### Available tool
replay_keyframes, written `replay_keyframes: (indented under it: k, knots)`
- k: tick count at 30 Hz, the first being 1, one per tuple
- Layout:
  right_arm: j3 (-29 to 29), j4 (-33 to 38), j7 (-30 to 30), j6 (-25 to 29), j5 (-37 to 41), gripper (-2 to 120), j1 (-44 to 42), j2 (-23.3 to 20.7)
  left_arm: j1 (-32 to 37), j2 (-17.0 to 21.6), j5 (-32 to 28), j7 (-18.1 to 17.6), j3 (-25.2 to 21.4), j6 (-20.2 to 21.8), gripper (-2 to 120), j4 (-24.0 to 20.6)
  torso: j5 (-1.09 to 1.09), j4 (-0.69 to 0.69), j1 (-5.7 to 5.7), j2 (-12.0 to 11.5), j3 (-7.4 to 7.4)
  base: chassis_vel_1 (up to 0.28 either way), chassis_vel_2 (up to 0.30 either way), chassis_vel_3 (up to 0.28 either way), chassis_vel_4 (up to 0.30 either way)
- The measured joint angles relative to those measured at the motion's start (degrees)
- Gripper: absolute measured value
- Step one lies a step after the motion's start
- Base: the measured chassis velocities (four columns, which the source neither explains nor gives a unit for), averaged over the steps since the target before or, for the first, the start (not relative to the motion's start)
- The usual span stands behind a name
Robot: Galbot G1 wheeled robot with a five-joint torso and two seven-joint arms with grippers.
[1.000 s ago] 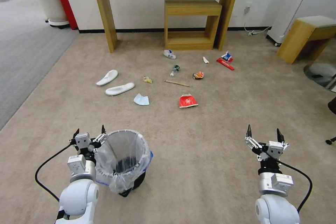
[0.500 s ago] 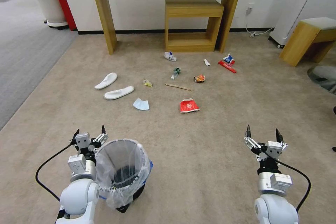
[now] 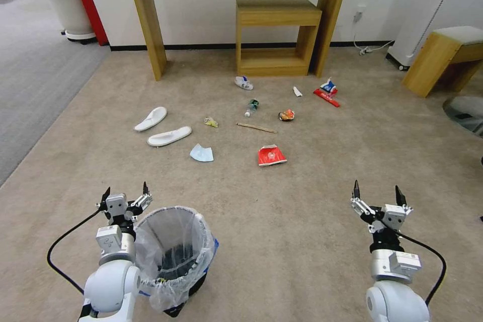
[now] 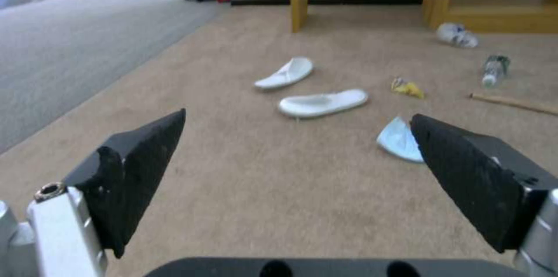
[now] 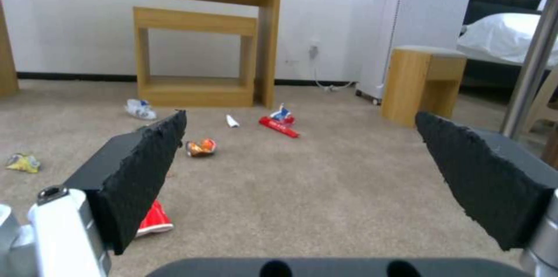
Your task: Pick up the trash bin and place the garbage on the floor into it.
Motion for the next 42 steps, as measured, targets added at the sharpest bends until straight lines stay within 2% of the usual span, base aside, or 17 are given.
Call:
replay_keyframes:
  k: [4, 6, 8, 9, 11, 12, 15, 16, 19, 27, 32, 35, 42]
  knots:
    - [0.2, 0.2, 0.1, -0.1, 0.0, 100, -0.3, -0.5, 0.5, 0.9, -1.0, -0.9, 0.3, 1.6, 100, -0.9, 0.00, 0.00, 0.00, 0.0, 0.00, 0.000, 0.000, 0.000, 0.000]
    - [0.5, 0.4, 0.2, -0.2, 0.4, 100, -0.4, -1.0, 1.3, 2.4, -3.1, -2.6, 0.7, 4.0, 100, -2.2, -0.01, 0.00, 0.00, 0.0, 0.00, 0.000, 0.000, 0.000, 0.000]
    - [0.7, 0.5, 0.3, -0.4, 0.8, 100, -0.5, -1.4, 2.2, 4.0, -6.7, -5.8, 1.5, 8.3, 100, -4.5, 0.01, 0.00, 0.00, 0.0, 0.00, 0.000, 0.000, 0.000, 0.000]
    - [0.7, 0.5, 0.3, -0.4, 0.8, 100, -0.5, -1.4, 2.2, 4.0, -6.7, -5.8, 1.5, 8.3, 100, -4.5, 0.01, 0.00, 0.00, 0.0, 0.00, 0.000, 0.000, 0.000, 0.000]
    - [0.7, 0.6, 0.4, -0.5, 1.0, 100, -0.6, -1.6, 3.2, 5.6, -9.2, -8.2, 2.5, 11.9, 100, -6.5, -0.01, 0.00, 0.00, 0.0, 0.00, 0.000, 0.000, 0.000, 0.000]
    - [0.7, 0.6, 0.4, -0.5, 1.0, 100, -0.6, -1.6, 3.2, 5.6, -9.2, -8.2, 2.5, 11.9, 100, -6.5, -0.01, 0.00, 0.00, 0.0, 0.00, 0.000, 0.000, 0.000, 0.000]
    - [0.7, 0.9, 0.4, -0.7, 1.2, 100, -0.8, -1.7, 4.7, 7.7, -12.1, -11.5, 3.4, 16.3, 100, -8.8, 0.00, 0.00, 0.00, 0.0, 0.00, 0.000, 0.000, 0.000, 0.000]
    - [0.7, 0.9, 0.4, -0.7, 1.2, 100, -0.8, -1.7, 4.7, 7.7, -12.1, -11.5, 3.4, 16.3, 100, -8.8, 0.00, 0.00, 0.00, 0.0, 0.00, 0.000, 0.000, 0.000, 0.000]
    - [0.7, 1.1, 0.4, -0.7, 1.2, 100, -1.1, -1.7, 6.3, 9.6, -16.6, -14.8, 5.2, 20.5, 100, -10.5, 0.00, 0.00, 0.00, 0.0, 0.00, 0.000, 0.000, 0.000, 0.000]
    - [1.1, 2.2, 0.7, -1.4, 1.5, 100, -1.5, -2.1, 8.1, 12.3, -21.1, -18.3, 8.2, 24.0, 100, -11.5, -0.01, 0.00, 0.00, 0.0, 0.00, 0.000, 0.000, 0.000, 0.000]
    - [1.2, 2.5, 0.7, -1.5, 1.6, 100, -1.6, -2.1, 8.5, 13.2, -22.6, -19.5, 9.3, 24.4, 100, -11.4, -0.01, 0.00, 0.00, 0.0, 0.00, 0.000, 0.000, 0.000, 0.000]
    - [1.3, 3.0, 0.9, -1.7, 1.6, 100, -2.0, -2.1, 8.9, 15.6, -25.6, -21.7, 10.6, 25.0, 100, -10.6, 0.00, 0.00, 0.00, 0.0, 0.00, 0.000, 0.000, 0.000, 0.000]
    - [1.3, 3.4, 1.2, -1.9, 1.6, 100, -2.2, -2.0, 8.9, 16.3, -26.4, -22.7, 10.8, 25.2, 100, -9.9, 0.00, 0.00, 0.00, 0.0, 0.00, 0.000, 0.000, 0.000, 0.000]
